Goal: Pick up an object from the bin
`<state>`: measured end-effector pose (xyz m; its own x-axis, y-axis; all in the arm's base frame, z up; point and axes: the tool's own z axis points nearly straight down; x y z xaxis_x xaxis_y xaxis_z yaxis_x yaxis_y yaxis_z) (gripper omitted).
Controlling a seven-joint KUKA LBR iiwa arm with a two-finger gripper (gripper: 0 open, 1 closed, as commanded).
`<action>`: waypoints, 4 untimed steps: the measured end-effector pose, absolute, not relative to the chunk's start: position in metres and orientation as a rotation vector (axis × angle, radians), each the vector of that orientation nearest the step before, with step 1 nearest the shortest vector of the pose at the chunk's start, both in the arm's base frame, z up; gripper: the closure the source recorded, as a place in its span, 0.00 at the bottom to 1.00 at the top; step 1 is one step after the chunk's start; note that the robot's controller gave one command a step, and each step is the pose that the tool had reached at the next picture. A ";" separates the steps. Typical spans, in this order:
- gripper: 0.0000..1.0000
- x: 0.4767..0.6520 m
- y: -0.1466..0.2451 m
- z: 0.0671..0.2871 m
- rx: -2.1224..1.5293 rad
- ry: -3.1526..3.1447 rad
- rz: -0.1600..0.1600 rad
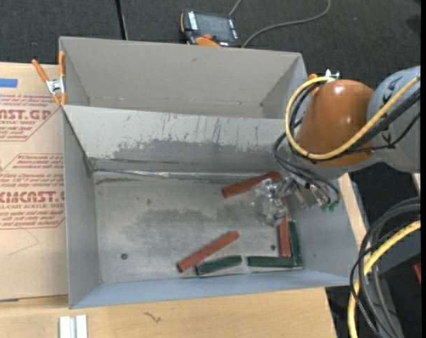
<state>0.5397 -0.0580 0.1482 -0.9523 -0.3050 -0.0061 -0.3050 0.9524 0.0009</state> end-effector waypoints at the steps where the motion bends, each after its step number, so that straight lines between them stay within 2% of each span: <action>1: 1.00 0.537 -0.084 0.182 0.054 3.136 -0.001; 2: 1.00 0.490 -0.092 0.152 0.078 3.146 0.000; 3: 1.00 0.502 -0.063 0.139 0.095 3.141 0.004; 4: 0.00 0.502 -0.065 0.140 0.099 3.140 0.001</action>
Offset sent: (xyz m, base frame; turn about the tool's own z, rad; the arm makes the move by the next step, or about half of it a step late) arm -0.0042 -0.0263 0.0327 0.3434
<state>0.5016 -0.0650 0.1396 -0.9980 0.0629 0.0000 0.0629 0.9980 0.0005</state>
